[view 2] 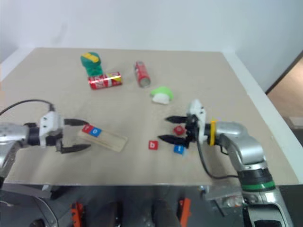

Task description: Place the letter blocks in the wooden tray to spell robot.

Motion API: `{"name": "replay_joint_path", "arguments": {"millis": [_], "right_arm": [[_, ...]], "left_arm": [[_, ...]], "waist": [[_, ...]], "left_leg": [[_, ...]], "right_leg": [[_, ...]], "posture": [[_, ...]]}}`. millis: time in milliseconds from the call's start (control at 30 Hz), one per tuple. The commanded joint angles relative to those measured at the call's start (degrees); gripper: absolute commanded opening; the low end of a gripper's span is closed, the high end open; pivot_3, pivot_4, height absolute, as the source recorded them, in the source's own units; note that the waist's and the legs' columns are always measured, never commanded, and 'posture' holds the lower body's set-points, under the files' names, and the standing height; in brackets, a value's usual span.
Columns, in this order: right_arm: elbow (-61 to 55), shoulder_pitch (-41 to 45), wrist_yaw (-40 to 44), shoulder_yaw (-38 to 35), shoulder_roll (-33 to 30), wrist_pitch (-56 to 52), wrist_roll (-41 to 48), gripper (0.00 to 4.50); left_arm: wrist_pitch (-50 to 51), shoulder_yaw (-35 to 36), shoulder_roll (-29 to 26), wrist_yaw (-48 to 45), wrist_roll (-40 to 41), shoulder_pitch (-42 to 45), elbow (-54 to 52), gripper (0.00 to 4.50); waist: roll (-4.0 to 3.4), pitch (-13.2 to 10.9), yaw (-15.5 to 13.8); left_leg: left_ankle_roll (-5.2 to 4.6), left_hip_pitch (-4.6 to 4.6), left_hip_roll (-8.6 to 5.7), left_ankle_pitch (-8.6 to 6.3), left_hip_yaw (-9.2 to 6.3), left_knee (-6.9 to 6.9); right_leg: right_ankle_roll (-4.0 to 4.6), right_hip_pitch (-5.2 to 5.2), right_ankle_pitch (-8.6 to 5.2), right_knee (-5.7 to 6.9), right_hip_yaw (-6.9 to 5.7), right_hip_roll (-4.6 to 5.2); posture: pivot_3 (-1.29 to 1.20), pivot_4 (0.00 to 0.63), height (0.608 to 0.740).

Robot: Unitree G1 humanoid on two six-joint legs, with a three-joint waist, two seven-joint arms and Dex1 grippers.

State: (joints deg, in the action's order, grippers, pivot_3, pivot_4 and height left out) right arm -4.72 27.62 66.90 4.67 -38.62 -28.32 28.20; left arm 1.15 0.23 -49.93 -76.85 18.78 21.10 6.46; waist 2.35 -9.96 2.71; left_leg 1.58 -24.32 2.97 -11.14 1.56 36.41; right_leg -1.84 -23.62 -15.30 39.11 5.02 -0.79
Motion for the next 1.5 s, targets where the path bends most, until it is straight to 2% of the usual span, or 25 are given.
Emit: {"name": "replay_joint_path", "arguments": {"millis": [33,167,333,533,767,1100,1300,1500], "right_arm": [[-1.09,1.85,4.02,2.11,0.14,3.97,-1.33,4.49],[-1.41,3.13,7.15,5.36,0.93,6.28,-2.68,4.49],[-2.13,3.55,6.84,6.42,1.92,6.86,-3.34,4.49],[-3.90,2.23,4.54,5.15,2.25,6.25,-3.42,4.49],[-5.20,0.35,3.14,4.58,1.52,6.09,-3.44,4.49],[-6.05,-0.99,1.77,4.46,0.95,6.20,-3.57,4.49],[-5.22,-1.28,1.42,4.73,0.90,7.01,-4.11,4.49],[-5.06,-1.39,1.39,5.18,1.23,7.51,-4.49,4.49]], "left_arm": [[-3.15,-3.57,1.07,-4.90,-2.23,5.91,4.98,4.50],[-7.13,-9.06,4.26,-10.68,-5.95,14.48,14.24,4.50],[-12.00,-12.69,7.89,-15.10,-9.35,21.90,24.63,4.50],[-17.11,-17.59,11.09,-15.65,-11.04,29.44,36.13,4.50],[-20.65,-25.44,11.91,-15.65,-9.79,34.12,43.38,4.50],[-21.02,-26.67,14.26,-15.65,-7.71,38.98,48.59,4.50],[-13.69,-31.56,9.71,-15.65,0.86,37.52,39.00,4.50],[-13.29,-35.50,8.28,-15.65,1.68,35.74,38.49,4.50]], "waist": [[0.00,0.00,-0.03],[-0.01,0.00,-0.12],[-0.01,0.00,-0.09],[-0.01,-0.01,-0.11],[-0.01,0.00,-0.14],[-0.02,0.00,-0.13],[-0.08,-0.04,0.01],[-0.10,-0.05,-0.09]], "left_leg": [[0.00,-0.01,-0.01,0.00,-0.01,0.00],[0.00,-0.05,-0.07,0.00,-0.06,0.02],[-0.02,-0.16,-0.10,-0.02,-0.16,0.09],[-0.02,-0.27,-0.12,-0.01,-0.39,0.18],[-0.02,-0.30,-0.15,-0.01,-0.57,0.19],[-0.03,-0.31,-0.18,-0.01,-0.74,0.36],[-0.03,-0.37,-0.17,-0.01,-0.84,0.33],[-0.03,-0.34,-0.18,-0.01,-0.90,0.34]], "right_leg": [[-0.02,0.01,-0.02,0.00,-0.01,0.00],[-0.02,0.01,-0.04,0.00,0.02,-0.03],[0.00,-0.01,-0.02,0.03,-0.01,-0.04],[0.01,-0.02,-0.01,0.06,-0.16,-0.04],[0.02,0.03,-0.01,0.08,-0.27,-0.03],[-0.03,0.15,-0.02,0.09,-0.41,-0.03],[0.00,0.10,-0.03,0.09,-0.45,-0.04],[0.03,0.15,-0.05,0.10,-0.51,-0.03]], "posture": [[0.00,0.150,0.740],[0.00,0.150,0.740],[0.00,0.150,0.740],[0.00,0.150,0.740],[0.00,0.150,0.740],[0.00,0.150,0.740],[0.00,0.150,0.740],[0.00,0.150,0.740]]}}
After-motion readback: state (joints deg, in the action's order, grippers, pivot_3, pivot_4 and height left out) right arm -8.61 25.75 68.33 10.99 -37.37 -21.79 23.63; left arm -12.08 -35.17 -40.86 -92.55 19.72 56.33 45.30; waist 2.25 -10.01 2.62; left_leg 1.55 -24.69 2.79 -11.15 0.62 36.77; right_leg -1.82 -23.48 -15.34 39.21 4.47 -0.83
